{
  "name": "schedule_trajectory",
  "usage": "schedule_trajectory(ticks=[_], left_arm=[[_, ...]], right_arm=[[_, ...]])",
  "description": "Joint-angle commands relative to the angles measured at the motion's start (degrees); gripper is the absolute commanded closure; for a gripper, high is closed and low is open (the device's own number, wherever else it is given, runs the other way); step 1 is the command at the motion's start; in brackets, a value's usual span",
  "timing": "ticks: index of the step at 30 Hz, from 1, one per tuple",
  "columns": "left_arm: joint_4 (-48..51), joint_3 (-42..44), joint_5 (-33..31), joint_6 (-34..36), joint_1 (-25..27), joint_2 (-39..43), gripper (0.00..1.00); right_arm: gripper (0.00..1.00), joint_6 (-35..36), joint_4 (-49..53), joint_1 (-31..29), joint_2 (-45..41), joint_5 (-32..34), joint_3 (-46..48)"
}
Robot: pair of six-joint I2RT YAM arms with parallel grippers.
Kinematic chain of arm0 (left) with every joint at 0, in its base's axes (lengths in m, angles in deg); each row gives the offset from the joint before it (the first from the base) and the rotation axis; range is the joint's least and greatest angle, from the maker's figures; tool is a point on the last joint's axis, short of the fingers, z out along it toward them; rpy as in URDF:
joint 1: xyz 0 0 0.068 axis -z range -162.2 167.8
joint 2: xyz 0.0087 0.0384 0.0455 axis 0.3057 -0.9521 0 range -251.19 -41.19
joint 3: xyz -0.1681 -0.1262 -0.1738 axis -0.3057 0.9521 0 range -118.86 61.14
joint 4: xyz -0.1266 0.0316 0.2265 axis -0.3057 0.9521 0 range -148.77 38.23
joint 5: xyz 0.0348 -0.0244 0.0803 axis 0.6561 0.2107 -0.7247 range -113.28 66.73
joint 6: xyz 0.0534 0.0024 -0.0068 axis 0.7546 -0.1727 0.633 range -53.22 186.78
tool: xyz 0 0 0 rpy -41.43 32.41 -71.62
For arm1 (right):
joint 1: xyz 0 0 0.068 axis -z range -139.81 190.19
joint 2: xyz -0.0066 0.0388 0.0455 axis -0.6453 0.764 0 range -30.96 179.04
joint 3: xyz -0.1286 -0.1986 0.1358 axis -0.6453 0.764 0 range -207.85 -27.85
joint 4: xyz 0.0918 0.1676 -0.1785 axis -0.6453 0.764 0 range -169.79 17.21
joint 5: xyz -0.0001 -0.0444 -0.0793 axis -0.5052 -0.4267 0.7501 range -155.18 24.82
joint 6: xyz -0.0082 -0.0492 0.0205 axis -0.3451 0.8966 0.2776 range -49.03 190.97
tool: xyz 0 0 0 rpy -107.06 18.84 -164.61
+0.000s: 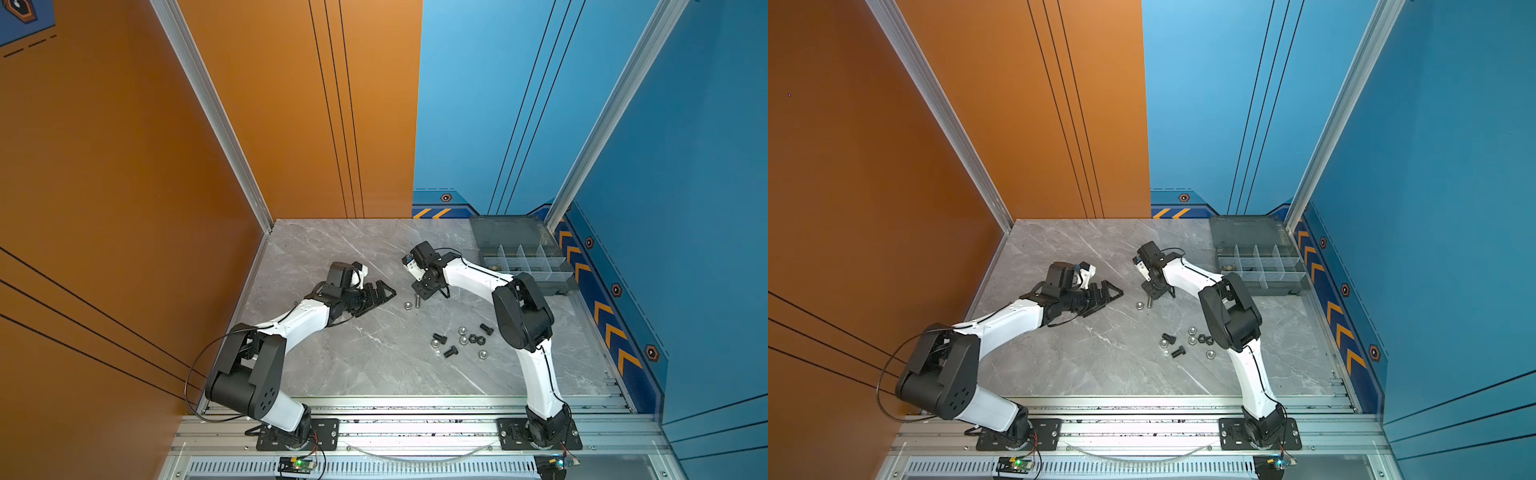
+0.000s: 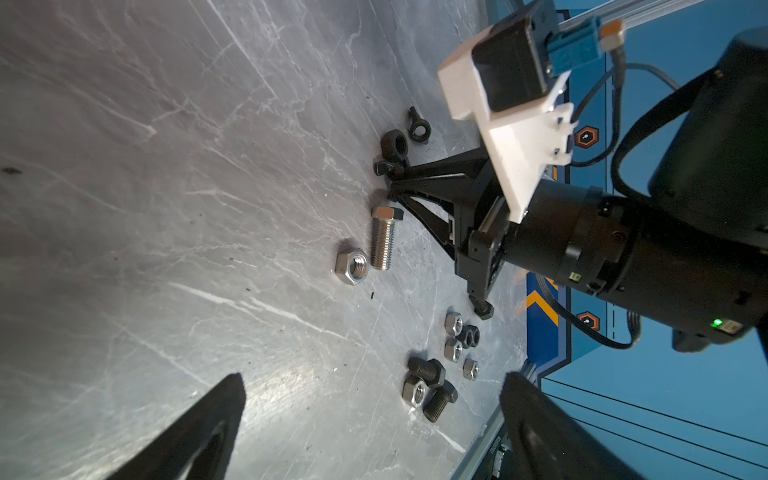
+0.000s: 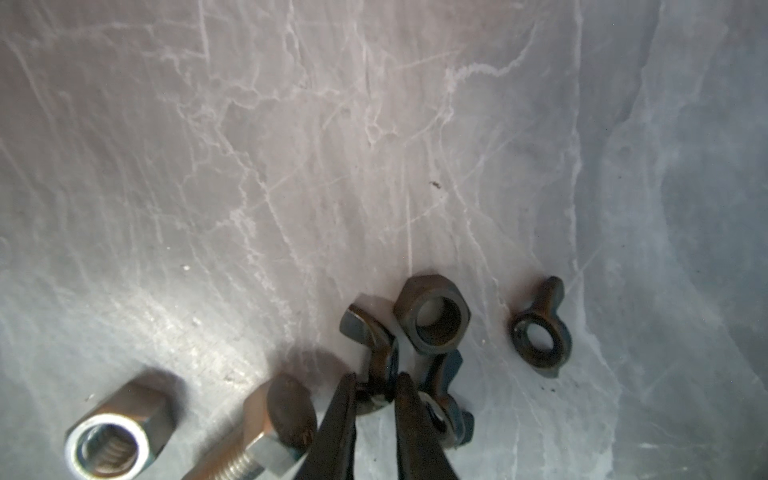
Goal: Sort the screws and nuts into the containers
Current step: 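Lower the right gripper and close it on the black wing nut, then carry the black wing nut with the right gripper to the box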
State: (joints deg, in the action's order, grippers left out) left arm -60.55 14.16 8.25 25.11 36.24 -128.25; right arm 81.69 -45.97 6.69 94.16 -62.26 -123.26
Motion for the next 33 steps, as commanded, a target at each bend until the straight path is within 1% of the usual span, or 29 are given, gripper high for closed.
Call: schedule_trajectory(ticks=[1, 11, 17, 19, 22, 28, 33], left_arm=[[-0.34, 0.52, 0.27, 0.2, -0.3, 0.06, 0.02], [-0.55, 0.75, 0.2, 0.19, -0.35, 0.23, 0.02], [-0.65, 1.0, 0.2, 0.19, -0.42, 0.34, 0.02], [-0.68, 1.04, 0.2, 0.17, -0.42, 0.41, 0.02], [-0.66, 1.2, 0.2, 0.14, -0.52, 0.58, 0.02], [-0.72, 1.45, 0.37, 0.18, -0.77, 0.81, 0.02], [-0.86, 1.81, 0.16, 0.04, -0.87, 1.12, 0.02]], right_arm=[[0.83, 0.22, -0.34, -0.38, 1.33, 1.08, -0.86], [1.0, -0.12, -0.25, -0.17, 1.35, 0.64, -0.74], [1.0, -0.81, -0.16, 0.23, 0.8, -1.09, -0.87], [1.0, -1.86, -0.36, 0.87, -0.14, -3.6, -0.51], [1.0, -4.38, -2.28, 2.49, -2.61, -9.59, 0.95], [1.0, -9.36, -7.0, 8.03, -6.81, -21.26, 4.81], [1.0, -13.08, -11.52, 13.02, -11.63, -27.39, 9.3]])
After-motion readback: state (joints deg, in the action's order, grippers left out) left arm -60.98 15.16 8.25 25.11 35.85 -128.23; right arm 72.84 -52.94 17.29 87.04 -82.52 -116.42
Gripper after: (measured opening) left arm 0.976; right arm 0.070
